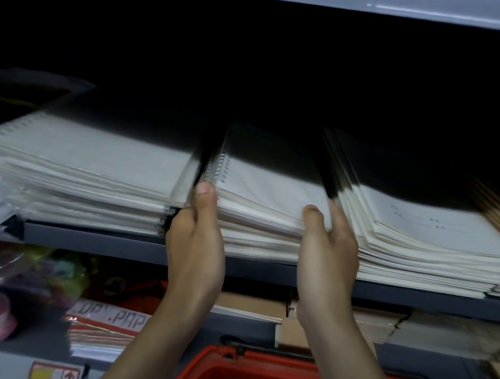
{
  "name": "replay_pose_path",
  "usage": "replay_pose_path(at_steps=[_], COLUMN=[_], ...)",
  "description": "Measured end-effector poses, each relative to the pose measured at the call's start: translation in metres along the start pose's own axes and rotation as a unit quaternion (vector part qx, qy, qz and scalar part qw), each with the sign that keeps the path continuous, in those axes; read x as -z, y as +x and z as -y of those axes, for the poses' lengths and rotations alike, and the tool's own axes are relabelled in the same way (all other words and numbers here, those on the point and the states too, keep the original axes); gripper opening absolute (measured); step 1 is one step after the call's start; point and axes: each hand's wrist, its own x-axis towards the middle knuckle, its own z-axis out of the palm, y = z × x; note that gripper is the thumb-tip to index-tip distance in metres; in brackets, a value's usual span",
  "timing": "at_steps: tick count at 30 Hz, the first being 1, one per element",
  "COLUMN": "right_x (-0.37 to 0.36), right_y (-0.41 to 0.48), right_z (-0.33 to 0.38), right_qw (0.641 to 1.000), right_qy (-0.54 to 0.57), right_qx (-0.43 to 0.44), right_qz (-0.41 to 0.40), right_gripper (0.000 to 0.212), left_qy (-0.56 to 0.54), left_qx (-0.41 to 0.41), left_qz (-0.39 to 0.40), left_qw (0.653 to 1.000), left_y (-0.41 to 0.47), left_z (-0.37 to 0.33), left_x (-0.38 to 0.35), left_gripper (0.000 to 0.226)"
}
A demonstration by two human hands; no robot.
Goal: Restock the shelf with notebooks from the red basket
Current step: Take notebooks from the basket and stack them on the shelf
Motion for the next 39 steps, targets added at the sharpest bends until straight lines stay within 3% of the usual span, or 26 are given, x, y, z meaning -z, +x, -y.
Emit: replay_pose_path(at_steps=[7,11,16,22,28,32,39], right_x=[0.002,0.006,0.015,0.015,0.015,0.019,0.017], right_y=[-0.006,-0.013,-0.010,-0.007,-0.007,-0.005,-0.003], right_z=[-0.004,-0.013,-0.021,-0.028,-0.025,-0.027,-0.033], right_qw=[1.000,0.997,0.985,0.980,0.980,0.971,0.948], right_qy=[0.005,0.008,-0.066,-0.087,-0.083,-0.124,-0.196], right_qx=[0.028,0.073,0.145,0.176,0.173,0.180,0.227], right_qz=[-0.004,0.020,0.060,0.039,0.055,0.098,0.106], right_gripper=[0.048,0.059,0.038,0.031,0.035,0.047,0.048], left_qy=[0.024,0.007,0.045,0.105,0.107,0.121,0.168], left_qx=[-0.056,-0.072,-0.202,-0.290,-0.302,-0.291,-0.285], left_qz=[0.028,0.068,0.142,0.132,0.105,0.134,0.153], left_qw=[0.998,0.995,0.968,0.942,0.941,0.939,0.931], left_y=[0.009,0.015,0.026,0.036,0.035,0.027,0.031], left_z=[0.014,0.022,0.026,0.038,0.043,0.042,0.046], left_x=[0.007,0.013,0.022,0.028,0.025,0.027,0.031], left_gripper=[0.037,0.063,0.048,0.043,0.043,0.048,0.059])
